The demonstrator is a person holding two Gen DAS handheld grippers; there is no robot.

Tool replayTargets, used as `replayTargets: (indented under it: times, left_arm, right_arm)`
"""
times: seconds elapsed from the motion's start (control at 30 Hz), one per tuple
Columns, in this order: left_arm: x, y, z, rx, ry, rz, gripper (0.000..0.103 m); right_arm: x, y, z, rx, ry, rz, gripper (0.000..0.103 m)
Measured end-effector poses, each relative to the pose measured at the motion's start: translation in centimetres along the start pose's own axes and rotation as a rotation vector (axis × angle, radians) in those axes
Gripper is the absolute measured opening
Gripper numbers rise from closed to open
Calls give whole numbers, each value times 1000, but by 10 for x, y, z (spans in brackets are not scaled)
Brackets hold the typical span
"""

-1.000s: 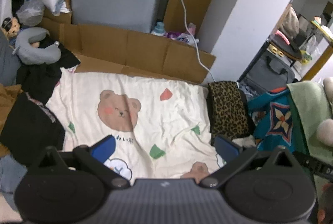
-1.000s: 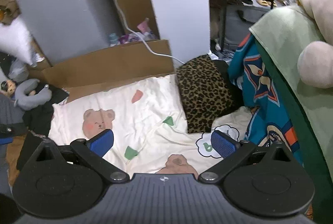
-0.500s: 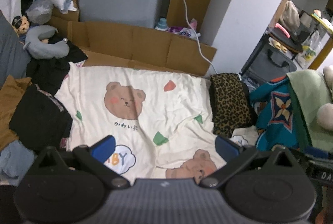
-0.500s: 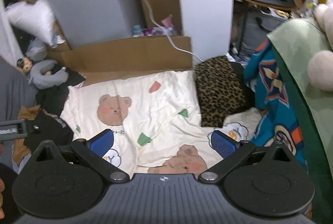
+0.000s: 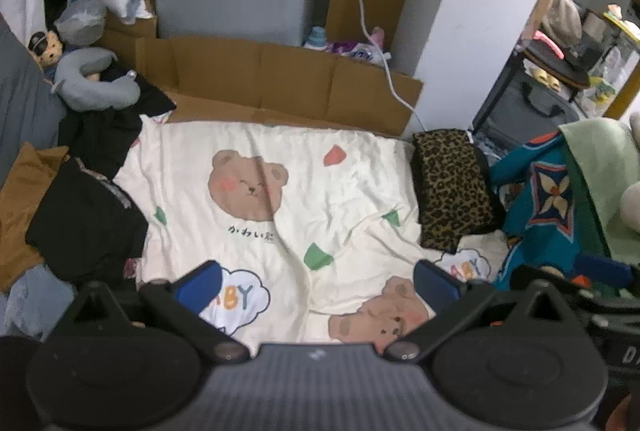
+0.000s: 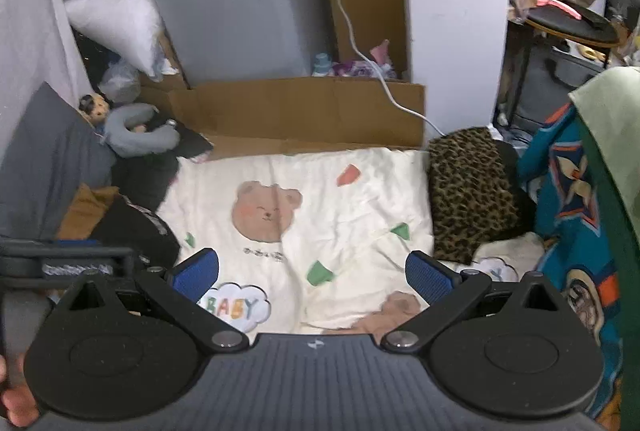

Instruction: Fold clothes

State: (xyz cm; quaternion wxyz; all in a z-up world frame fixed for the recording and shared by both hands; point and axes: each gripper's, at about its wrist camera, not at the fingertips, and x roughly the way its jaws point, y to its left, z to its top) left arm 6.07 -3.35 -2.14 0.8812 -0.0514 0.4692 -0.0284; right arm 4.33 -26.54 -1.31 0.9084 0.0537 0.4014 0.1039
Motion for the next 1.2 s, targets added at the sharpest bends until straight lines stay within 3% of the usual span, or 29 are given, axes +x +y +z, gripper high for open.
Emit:
replayTargets:
  times: [0.27,0.57,1.2]
  left_arm:
    - [20,8,1,-24,17,47,103]
    - [36,12,1,0,15,155,102]
    - [47,10,-12,-40,42,191,103]
  right_arm:
    - [40,-8,-7,16,81,-4,102]
    - [62,-8,-11,10,120,-15,102]
    - [68,-9,-2,-43,151,-42,103]
